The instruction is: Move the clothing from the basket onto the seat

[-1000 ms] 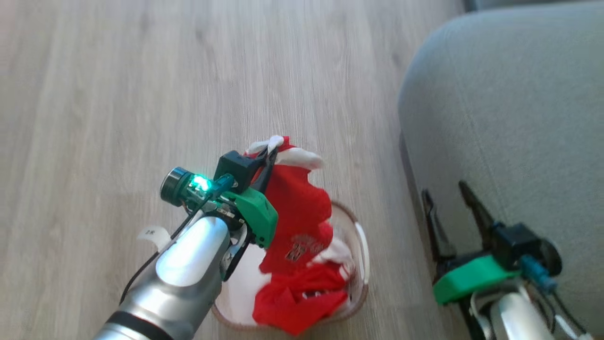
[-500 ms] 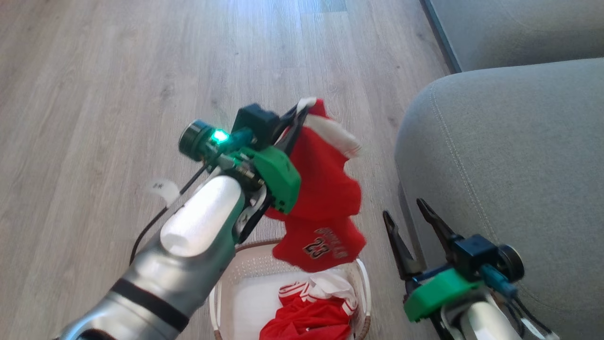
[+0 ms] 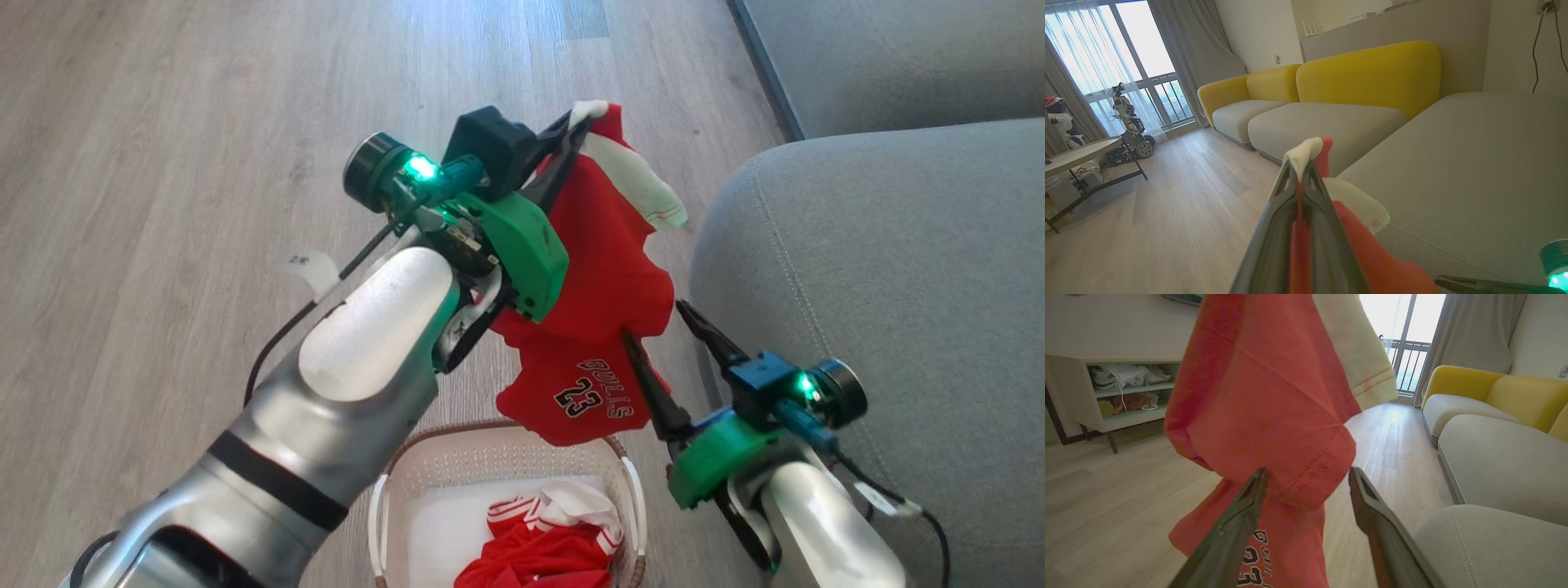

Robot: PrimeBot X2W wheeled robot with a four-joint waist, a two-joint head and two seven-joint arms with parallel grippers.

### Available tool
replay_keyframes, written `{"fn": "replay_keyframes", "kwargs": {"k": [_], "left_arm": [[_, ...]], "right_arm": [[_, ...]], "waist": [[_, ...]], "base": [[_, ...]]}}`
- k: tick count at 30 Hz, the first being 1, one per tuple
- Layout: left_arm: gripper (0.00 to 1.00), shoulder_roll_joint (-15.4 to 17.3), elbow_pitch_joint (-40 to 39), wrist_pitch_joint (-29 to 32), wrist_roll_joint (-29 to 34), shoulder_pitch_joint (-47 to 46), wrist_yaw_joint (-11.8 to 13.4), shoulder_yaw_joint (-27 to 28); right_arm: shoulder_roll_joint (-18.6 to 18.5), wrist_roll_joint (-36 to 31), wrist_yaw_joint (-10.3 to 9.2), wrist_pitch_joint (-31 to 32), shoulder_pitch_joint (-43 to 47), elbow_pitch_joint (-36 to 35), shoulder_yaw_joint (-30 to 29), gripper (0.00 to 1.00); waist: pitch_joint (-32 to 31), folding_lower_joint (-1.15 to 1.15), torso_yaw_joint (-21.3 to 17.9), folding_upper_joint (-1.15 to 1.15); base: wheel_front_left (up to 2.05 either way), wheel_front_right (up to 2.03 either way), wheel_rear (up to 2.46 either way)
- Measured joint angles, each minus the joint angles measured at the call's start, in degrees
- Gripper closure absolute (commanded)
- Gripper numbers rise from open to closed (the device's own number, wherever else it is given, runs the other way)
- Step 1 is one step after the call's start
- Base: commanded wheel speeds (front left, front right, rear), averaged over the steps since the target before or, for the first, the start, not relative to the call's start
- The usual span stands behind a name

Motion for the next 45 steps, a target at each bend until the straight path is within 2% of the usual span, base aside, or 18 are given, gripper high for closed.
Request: {"fn": "replay_keyframes", "kwargs": {"k": [7,13,14,15,16,17,18,24,25,26,27,28,29,37,45], "left_arm": [[1.0,-0.29,-0.66,-0.01,-1.25,-0.04,0.01,-2.08],[1.0,-0.4,-2.0,-0.12,-2.3,-0.03,0.02,-3.67],[1.0,-0.4,-2.02,-0.34,-2.55,-0.03,0.03,-3.99],[1.0,-0.38,-2.04,-0.55,-2.56,-0.03,0.07,-4.37],[1.0,-0.4,-2.11,-0.55,-2.61,-0.01,0.07,-4.71],[1.0,-0.41,-2.16,-0.55,-2.99,0.0,0.07,-4.86],[1.0,-0.41,-2.16,-0.55,-3.18,0.01,0.1,-4.89],[1.0,-0.33,-1.15,-0.53,-4.16,0.24,0.68,-4.93],[0.96,-0.25,-0.9,-0.54,-4.48,0.45,0.69,-4.85],[0.69,-0.04,-0.71,-0.65,-4.76,0.87,0.85,-4.71],[0.51,0.22,-0.44,-1.04,-4.98,1.4,1.07,-4.7],[0.19,0.49,-0.14,-1.22,-5.01,1.93,1.22,-4.65],[0.0,0.62,0.07,-1.53,-5.16,2.49,1.34,-4.55],[0.0,1.27,0.65,-6.7,-6.05,4.04,3.04,-2.64],[0.0,1.38,1.99,-8.86,-7.58,9.23,3.55,-2.55]], "right_arm": [[-0.2,0.35,0.0,0.0,-5.28,7.51,3.8,0.0],[-0.38,3.23,0.0,0.0,-8.88,11.62,7.15,0.0],[-0.38,3.75,0.0,0.0,-9.37,12.1,7.46,0.13],[-0.41,4.35,0.0,0.0,-9.87,12.68,7.83,0.45],[-0.46,5.1,0.0,0.0,-10.26,13.15,8.4,0.63],[-0.47,5.7,0.0,0.0,-10.54,13.52,8.87,0.91],[-0.47,6.12,0.0,0.01,-10.81,13.74,9.17,1.0],[-0.48,7.65,0.0,0.0,-11.15,13.7,9.31,1.0],[-0.47,7.66,0.0,0.0,-11.15,13.6,8.92,1.0],[-0.47,7.68,0.0,0.0,-11.15,13.4,8.46,1.0],[-0.48,7.84,0.0,0.01,-11.15,13.19,8.02,1.0],[-0.47,7.99,0.0,0.0,-11.15,13.03,7.46,1.0],[-0.48,7.95,0.0,0.01,-11.15,12.93,6.79,1.0],[-0.94,3.86,0.0,0.01,-12.53,10.63,0.36,1.0],[-4.98,2.08,0.0,0.01,-13.65,7.77,-4.49,1.0]], "waist": [[-0.39,0.0,1.17,0.0],[-0.75,0.0,2.6,0.0],[-0.8,0.0,2.81,0.0],[-0.85,0.0,3.03,0.0],[-0.9,0.0,3.23,0.0],[-0.96,0.0,3.4,0.0],[-1.03,0.0,3.54,0.0],[-1.23,0.0,3.58,0.0],[-1.22,0.0,3.42,0.0],[-1.18,0.0,3.25,0.0],[-1.12,0.0,3.03,0.0],[-1.06,0.0,2.77,0.0],[-0.99,0.0,2.47,0.0],[-0.25,0.0,-0.86,0.0],[0.66,0.0,-5.76,0.0]], "base": [[0.0,0.0,0.0],[0.0,0.0,0.0],[0.0,0.0,0.0],[0.0,0.0,0.0],[0.0,0.0,0.0],[0.0,0.0,0.0],[0.0,0.0,0.0],[0.0,0.0,0.0],[0.0,0.0,0.0],[0.0,0.0,0.0],[0.0,0.0,0.0],[0.0,0.0,0.0],[0.0,0.0,0.0],[0.0,0.0,0.0],[0.0,0.0,0.0]]}}
